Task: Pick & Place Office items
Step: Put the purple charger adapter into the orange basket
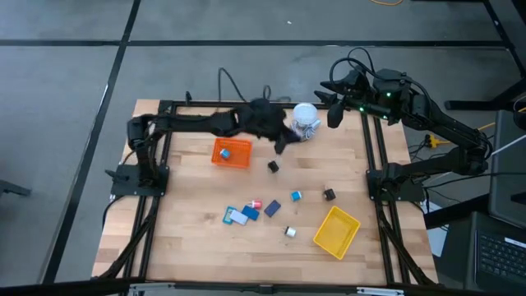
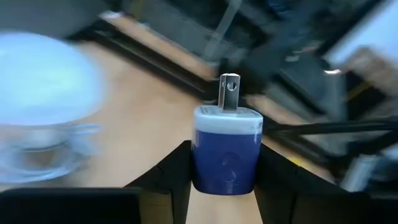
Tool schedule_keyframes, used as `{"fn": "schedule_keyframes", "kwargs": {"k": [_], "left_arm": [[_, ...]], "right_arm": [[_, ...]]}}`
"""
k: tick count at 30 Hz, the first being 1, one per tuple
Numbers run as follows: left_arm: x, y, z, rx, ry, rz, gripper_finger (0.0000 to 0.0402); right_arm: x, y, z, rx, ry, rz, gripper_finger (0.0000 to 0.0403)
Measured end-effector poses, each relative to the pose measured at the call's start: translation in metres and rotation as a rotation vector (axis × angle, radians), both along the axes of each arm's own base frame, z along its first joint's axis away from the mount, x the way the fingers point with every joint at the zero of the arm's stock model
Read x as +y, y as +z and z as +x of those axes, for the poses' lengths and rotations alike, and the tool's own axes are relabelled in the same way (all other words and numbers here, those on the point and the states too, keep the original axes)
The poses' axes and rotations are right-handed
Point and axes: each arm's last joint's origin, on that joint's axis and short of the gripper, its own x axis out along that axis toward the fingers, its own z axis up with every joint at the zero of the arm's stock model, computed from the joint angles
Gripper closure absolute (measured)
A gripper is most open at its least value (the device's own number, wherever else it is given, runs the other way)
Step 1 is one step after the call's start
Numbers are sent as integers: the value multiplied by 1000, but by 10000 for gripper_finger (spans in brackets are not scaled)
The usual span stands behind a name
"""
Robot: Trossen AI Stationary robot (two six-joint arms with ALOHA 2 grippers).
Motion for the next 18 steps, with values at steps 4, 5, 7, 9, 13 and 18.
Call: {"fn": "schedule_keyframes", "kwargs": {"k": [4,5,7,9,13,18], "left_arm": [[15,-5,-35,315,102,92,274],[17,-6,-44,393,112,114,274],[20,-7,-60,521,111,150,274],[20,-5,-76,622,95,175,274],[16,-6,-101,662,75,175,274],[3,-26,-129,661,93,133,274]], "right_arm": [[0,0,0,-7,-13,11,231],[0,0,0,-7,-14,11,231],[0,0,0,-8,-15,13,231],[-1,0,0,-8,-25,11,231],[-1,0,0,-10,-31,13,231],[-1,0,0,-21,-43,27,231]]}}
